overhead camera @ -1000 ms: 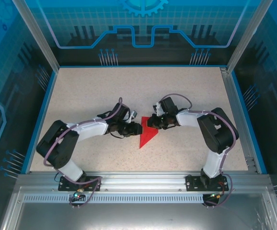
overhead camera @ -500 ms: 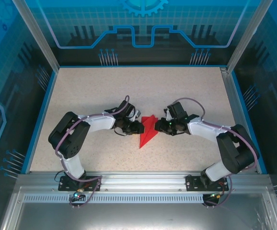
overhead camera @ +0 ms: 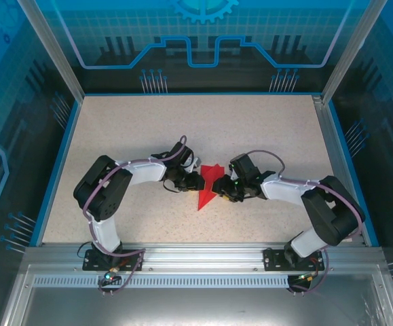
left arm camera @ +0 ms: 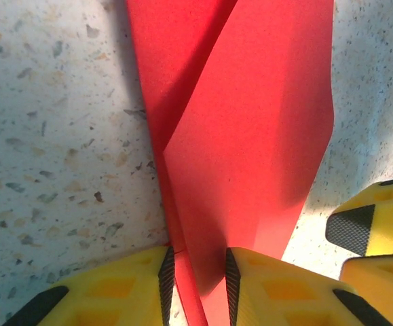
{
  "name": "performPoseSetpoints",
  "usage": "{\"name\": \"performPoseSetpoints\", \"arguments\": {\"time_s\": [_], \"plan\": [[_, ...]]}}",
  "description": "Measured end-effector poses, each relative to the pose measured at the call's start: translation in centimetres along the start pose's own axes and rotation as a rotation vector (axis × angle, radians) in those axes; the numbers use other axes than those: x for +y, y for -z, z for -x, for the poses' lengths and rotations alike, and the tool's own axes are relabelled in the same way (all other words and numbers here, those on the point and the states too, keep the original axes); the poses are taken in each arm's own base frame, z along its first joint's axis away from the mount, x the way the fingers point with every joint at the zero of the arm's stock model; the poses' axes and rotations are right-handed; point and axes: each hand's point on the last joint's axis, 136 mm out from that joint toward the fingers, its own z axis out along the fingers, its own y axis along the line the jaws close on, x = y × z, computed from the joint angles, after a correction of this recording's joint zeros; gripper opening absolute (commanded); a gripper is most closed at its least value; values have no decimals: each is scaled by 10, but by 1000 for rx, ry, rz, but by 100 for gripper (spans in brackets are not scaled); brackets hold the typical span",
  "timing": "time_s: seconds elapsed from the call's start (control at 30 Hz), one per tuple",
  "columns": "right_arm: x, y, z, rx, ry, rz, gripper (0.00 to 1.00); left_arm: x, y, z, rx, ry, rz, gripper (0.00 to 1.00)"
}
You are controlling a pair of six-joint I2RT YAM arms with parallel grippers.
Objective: Fold a paper plane with a square sheet of paper (pick it up from the middle)
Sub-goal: Turn over the paper at the center of the table.
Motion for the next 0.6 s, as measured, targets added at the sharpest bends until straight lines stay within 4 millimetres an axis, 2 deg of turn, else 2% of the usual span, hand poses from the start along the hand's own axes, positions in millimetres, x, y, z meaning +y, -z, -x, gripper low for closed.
{"name": "performPoseSetpoints", "arguments": {"time_s": [0.23, 0.6], "plan": [[-4, -13, 0, 16, -54, -1, 41, 2, -1, -1, 6, 1, 4, 26], [1, -15, 6, -9, -89, 23, 41, 2, -2, 0, 12, -12, 7, 26]]}}
